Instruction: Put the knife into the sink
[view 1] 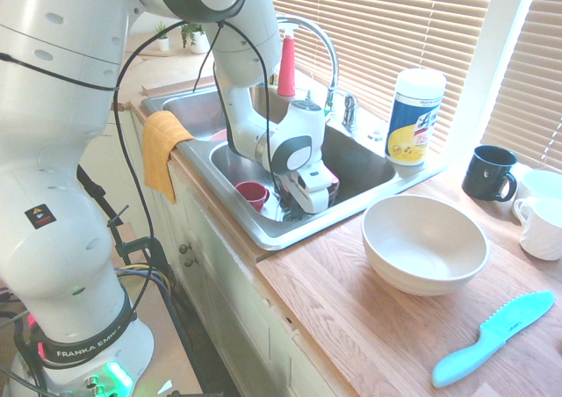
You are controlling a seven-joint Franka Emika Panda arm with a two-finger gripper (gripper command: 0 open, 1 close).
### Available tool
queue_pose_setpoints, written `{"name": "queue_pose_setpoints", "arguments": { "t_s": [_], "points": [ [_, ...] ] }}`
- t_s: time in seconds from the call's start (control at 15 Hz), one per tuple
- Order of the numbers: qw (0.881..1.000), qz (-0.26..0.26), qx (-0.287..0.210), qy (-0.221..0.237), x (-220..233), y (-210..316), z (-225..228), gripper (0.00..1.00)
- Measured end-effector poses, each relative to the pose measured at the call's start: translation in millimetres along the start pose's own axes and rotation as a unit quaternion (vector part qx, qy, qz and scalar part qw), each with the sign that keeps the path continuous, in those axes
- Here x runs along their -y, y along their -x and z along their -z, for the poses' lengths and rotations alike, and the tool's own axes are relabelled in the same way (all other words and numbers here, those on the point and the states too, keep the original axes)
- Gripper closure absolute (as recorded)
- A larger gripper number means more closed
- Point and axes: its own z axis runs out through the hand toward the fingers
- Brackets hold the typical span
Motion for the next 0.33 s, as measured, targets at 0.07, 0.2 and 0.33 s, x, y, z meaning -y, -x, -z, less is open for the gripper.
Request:
{"name": "queue_pose_setpoints", "arguments": {
  "t_s": [0.07, 0.2, 0.33],
  "points": [
    [1.0, 0.007, -0.003, -0.006, 1, 0, 12, 0.0],
    [1.0, 0.022, -0.013, -0.014, 3, 0, 57, 0.0],
    [0.999, 0.032, -0.018, -0.014, 4, 3, 110, 0.0]
  ]
}}
